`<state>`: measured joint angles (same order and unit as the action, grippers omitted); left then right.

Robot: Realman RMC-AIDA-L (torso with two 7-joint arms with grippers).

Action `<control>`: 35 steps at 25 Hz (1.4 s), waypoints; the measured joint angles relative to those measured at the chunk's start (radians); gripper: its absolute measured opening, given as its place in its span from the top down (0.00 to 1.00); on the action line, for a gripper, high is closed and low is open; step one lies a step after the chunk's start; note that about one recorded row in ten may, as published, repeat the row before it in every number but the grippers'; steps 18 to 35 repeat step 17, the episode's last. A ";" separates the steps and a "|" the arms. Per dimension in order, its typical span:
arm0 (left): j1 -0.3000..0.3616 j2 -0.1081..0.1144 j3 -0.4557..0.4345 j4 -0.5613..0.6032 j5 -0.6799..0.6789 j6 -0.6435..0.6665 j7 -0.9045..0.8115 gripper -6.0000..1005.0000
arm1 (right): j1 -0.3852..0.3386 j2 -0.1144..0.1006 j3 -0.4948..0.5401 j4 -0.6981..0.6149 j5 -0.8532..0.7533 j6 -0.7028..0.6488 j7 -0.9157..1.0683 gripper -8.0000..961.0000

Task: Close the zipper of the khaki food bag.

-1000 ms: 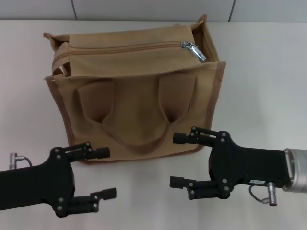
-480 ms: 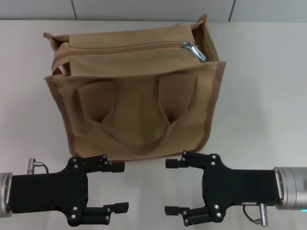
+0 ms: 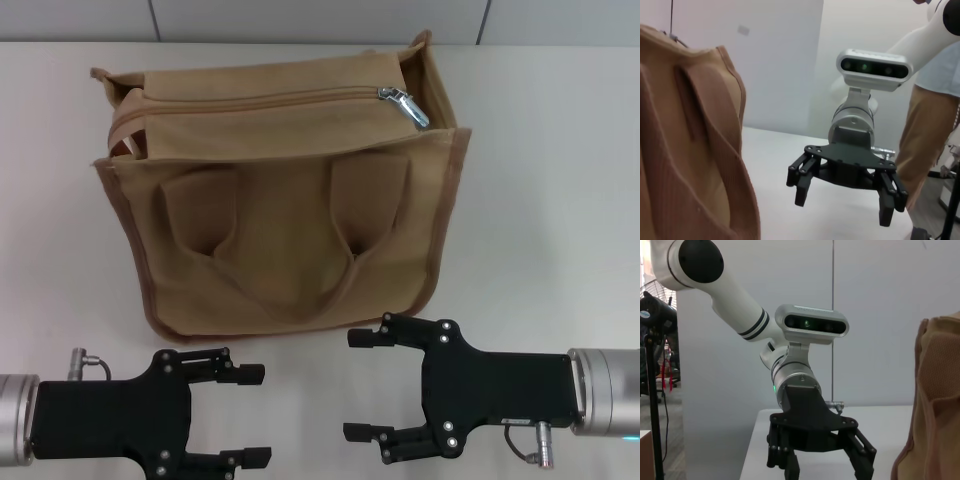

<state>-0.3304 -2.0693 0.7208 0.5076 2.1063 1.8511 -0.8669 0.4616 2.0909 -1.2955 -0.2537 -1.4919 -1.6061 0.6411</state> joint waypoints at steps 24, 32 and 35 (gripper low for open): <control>0.007 0.000 0.046 -0.001 0.002 -0.017 -0.001 0.25 | 0.002 0.000 0.007 0.001 0.003 -0.008 0.005 0.13; 0.007 0.000 0.046 -0.001 0.002 -0.017 -0.001 0.25 | 0.002 0.000 0.007 0.001 0.003 -0.008 0.005 0.13; 0.007 0.000 0.046 -0.001 0.002 -0.017 -0.001 0.25 | 0.002 0.000 0.007 0.001 0.003 -0.008 0.005 0.13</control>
